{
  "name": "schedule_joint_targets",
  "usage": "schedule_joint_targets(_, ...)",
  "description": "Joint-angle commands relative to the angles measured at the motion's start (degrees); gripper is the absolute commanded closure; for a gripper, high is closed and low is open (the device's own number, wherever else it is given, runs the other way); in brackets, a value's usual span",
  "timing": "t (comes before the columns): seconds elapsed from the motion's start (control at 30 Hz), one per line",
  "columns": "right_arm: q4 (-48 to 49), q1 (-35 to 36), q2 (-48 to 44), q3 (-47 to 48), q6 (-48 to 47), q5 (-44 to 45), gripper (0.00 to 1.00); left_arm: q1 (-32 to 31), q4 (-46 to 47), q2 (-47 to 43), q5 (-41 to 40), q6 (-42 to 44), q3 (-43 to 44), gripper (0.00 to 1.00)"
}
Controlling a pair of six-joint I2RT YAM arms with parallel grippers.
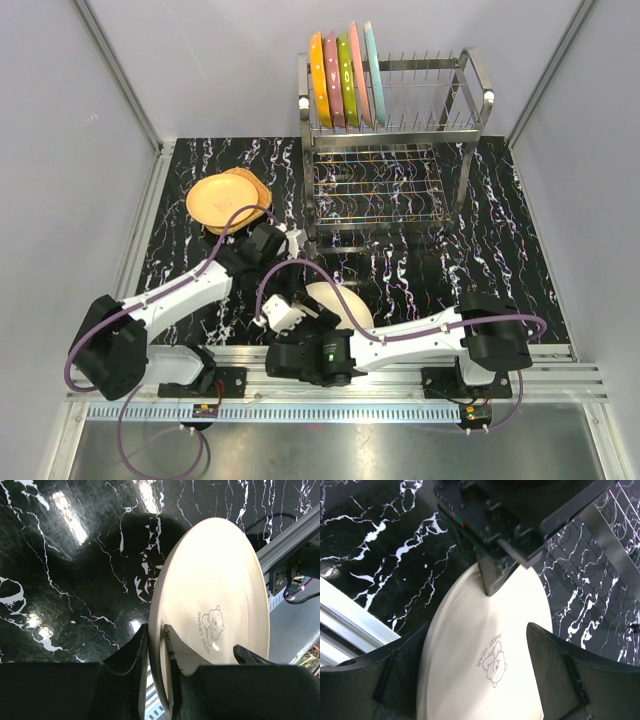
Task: Load the plates into the dish rack
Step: Pass the plate from the right arm to the left
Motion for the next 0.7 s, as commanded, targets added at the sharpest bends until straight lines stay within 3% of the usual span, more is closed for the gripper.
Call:
schedule_joint_targets(0.0,-6.74,0.80,-1.21,0.30,4.65,5.18,0.19,-0.30,-3.89,0.59,-0.28,4.05,3.29,1.00)
schedule_joint_targets(0.47,-22.38,3.96,2.49,3.38,16.43,8.34,0.12,-0.30,-7.40,4.99,-1.95,6.60,9.89,1.00)
schedule_joint_targets(0.6,-23.27,4.31,2.48,3.63,17.48,8.25,0.16,-0.30,-8.28,5.78,-2.91,7.30,10.68,1.00)
schedule_joint_targets(0.67,-24.49,4.58,2.83,4.16,18.19,8.25,0.23,-0.30,-8.46,6.39,-3.27,7.65,11.12,1.00)
